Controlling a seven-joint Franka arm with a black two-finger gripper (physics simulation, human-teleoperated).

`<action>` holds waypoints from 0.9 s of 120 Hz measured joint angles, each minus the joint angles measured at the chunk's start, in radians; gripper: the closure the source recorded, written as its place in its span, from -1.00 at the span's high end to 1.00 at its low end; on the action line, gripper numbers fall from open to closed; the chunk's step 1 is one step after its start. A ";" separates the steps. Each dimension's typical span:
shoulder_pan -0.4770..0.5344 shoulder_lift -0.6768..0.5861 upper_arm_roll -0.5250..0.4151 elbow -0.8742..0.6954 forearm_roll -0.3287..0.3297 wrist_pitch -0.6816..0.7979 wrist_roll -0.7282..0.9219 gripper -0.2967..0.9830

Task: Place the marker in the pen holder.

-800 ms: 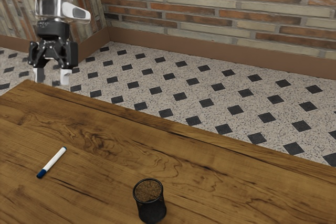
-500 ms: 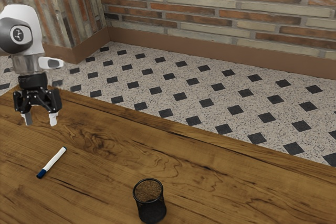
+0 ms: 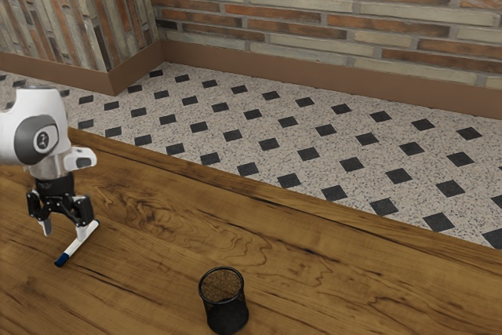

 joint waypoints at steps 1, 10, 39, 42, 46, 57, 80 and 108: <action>0.002 0.001 0.000 -0.003 0.002 0.007 0.002 0.45; 0.018 0.014 0.000 -0.025 0.018 0.077 0.028 0.42; 0.074 0.046 -0.001 -0.085 0.035 0.219 0.142 0.20; 0.079 0.053 -0.001 -0.085 0.036 0.231 0.154 0.17; 0.084 0.063 -0.001 -0.085 0.037 0.247 0.169 0.14; 0.070 0.089 -0.001 -0.085 0.038 0.300 0.210 0.06; 0.047 0.099 0.000 -0.103 0.032 0.366 0.274 -0.06; 0.065 0.111 0.000 -0.109 0.026 0.407 0.305 -0.19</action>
